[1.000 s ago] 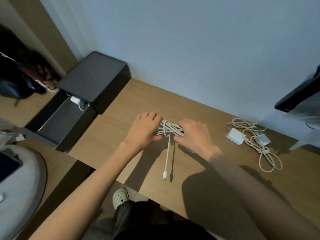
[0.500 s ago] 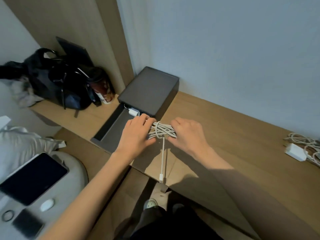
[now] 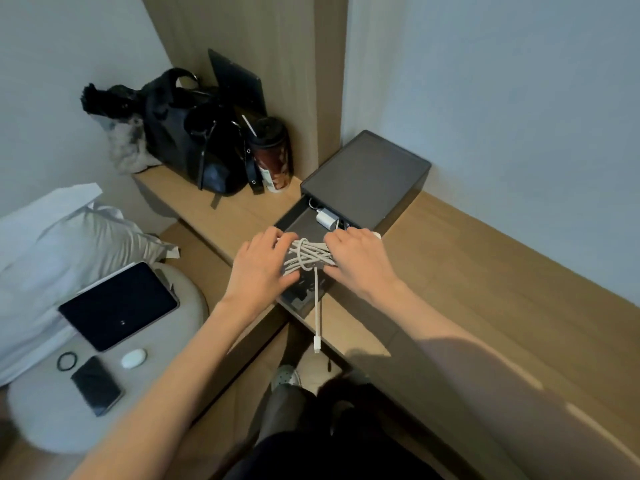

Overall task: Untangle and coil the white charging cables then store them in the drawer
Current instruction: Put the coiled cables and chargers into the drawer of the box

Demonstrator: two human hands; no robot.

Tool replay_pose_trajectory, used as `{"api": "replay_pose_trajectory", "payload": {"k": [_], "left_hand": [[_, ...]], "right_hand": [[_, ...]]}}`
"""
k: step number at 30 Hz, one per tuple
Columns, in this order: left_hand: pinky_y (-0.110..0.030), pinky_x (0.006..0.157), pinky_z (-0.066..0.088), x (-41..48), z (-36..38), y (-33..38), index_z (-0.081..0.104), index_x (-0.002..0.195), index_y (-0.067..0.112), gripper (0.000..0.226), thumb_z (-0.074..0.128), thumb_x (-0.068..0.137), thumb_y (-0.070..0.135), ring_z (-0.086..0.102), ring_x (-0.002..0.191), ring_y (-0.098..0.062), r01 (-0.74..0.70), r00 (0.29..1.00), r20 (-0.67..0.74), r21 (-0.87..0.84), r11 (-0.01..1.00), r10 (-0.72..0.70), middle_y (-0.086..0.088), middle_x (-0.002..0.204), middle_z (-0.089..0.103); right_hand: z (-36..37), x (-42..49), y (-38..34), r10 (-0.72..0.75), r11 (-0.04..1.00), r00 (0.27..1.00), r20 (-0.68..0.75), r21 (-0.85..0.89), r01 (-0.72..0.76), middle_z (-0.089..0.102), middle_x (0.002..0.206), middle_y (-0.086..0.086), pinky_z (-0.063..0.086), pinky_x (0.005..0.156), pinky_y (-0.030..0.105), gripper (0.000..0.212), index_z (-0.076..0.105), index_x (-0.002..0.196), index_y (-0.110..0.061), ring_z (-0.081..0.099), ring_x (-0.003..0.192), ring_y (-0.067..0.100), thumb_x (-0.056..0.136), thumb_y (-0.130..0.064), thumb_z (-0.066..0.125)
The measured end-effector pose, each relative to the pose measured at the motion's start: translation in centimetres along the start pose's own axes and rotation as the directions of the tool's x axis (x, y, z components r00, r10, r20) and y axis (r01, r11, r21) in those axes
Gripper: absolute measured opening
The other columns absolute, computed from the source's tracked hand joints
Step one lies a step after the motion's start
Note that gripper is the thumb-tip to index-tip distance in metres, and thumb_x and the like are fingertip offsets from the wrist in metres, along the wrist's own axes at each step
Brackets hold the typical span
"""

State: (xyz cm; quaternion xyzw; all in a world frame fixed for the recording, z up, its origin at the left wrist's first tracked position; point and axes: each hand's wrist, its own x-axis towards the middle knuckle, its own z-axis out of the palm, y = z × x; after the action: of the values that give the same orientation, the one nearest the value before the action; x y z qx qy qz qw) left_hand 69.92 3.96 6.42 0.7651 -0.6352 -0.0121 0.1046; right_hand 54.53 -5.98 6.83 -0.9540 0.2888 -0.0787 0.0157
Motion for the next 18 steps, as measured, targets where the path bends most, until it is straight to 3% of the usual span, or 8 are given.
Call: {"api": "replay_pose_trajectory", "payload": {"k": [8,12,18], "left_hand": [[-0.032,0.076,0.039,3.4,2.3,-5.1,0.049,0.123,0.021,0.048,0.062,0.082,0.041,0.05,0.092,-0.018,0.03,0.995,0.101,-0.05,0.998,-0.025,-0.002,0.107,0.049],[-0.032,0.077,0.038,5.1,3.6,-7.5,0.05,0.121,0.019,0.045,0.061,0.082,0.037,0.051,0.095,-0.022,0.033,0.98,0.198,-0.115,0.993,-0.01,-0.004,0.107,0.051],[-0.029,0.089,0.04,7.4,5.0,-9.4,0.047,0.128,0.016,0.051,0.064,0.083,0.035,0.048,0.107,-0.02,-0.012,0.958,0.276,-0.221,0.975,0.075,-0.005,0.117,0.05]], "right_hand": [[3.3,5.4,-1.0,0.057,0.998,0.989,0.137,-0.043,-0.051,0.063,0.111,0.007,0.042,0.082,0.035,0.034,0.056,0.111,-0.01,0.057,0.104,0.026,0.088,-0.034,0.059],[5.3,8.2,-1.7,0.082,0.994,0.959,0.271,-0.09,-0.059,0.059,0.115,0.007,0.04,0.086,0.036,0.039,0.052,0.116,-0.009,0.053,0.109,0.026,0.088,-0.036,0.059],[7.0,9.6,-1.4,0.127,0.991,0.944,0.306,-0.078,-0.108,0.066,0.087,0.012,0.046,0.065,0.037,0.042,0.06,0.089,-0.006,0.062,0.08,0.031,0.061,-0.025,0.084]]}}
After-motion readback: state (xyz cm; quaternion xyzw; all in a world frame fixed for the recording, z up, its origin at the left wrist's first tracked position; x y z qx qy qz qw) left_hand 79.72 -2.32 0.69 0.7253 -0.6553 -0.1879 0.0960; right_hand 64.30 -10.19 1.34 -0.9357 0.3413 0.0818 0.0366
